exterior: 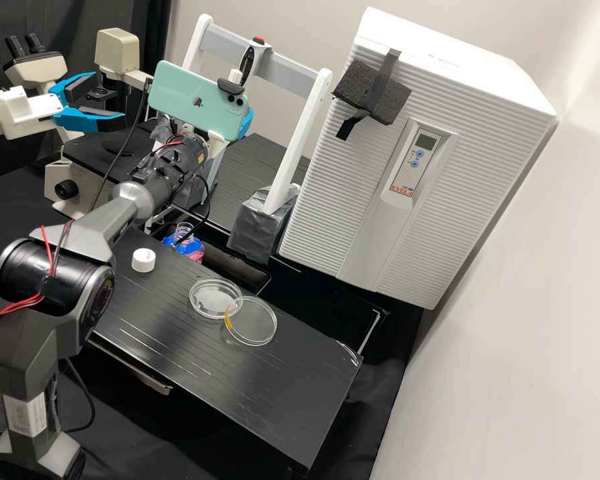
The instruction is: Use the pipette
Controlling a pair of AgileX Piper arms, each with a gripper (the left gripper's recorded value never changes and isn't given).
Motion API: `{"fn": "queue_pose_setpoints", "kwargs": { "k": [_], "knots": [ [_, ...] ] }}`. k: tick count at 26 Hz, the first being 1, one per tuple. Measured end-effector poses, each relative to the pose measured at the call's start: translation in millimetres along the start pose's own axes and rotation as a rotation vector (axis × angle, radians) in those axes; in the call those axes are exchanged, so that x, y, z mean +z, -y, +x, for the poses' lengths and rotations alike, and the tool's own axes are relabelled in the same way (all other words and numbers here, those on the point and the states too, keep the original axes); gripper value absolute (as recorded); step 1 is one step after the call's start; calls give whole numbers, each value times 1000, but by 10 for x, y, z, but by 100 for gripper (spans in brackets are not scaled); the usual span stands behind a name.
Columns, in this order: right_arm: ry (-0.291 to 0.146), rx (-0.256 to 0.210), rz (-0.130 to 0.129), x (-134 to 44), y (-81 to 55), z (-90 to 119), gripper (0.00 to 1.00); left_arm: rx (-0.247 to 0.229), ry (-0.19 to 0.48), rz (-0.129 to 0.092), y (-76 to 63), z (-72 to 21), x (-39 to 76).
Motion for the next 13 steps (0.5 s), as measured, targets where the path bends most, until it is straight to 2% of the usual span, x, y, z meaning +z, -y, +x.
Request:
{"fn": "queue_pose_setpoints", "kwargs": {
  "k": [2, 3, 7, 13],
  "knots": [
    [2, 2, -9, 7, 3, 5, 0, 0, 0, 0, 0, 0, 0],
    [1, 2, -15, 2, 6, 4, 100, 0, 0, 0, 0, 0, 0],
    [1, 11, -31, -4, 25, 12, 100, -10, -4, -3, 30, -19, -5],
    [4, 27, -33, 53, 57, -8, 100, -29, -11, -16, 87, -80, 11]
  ]
}}
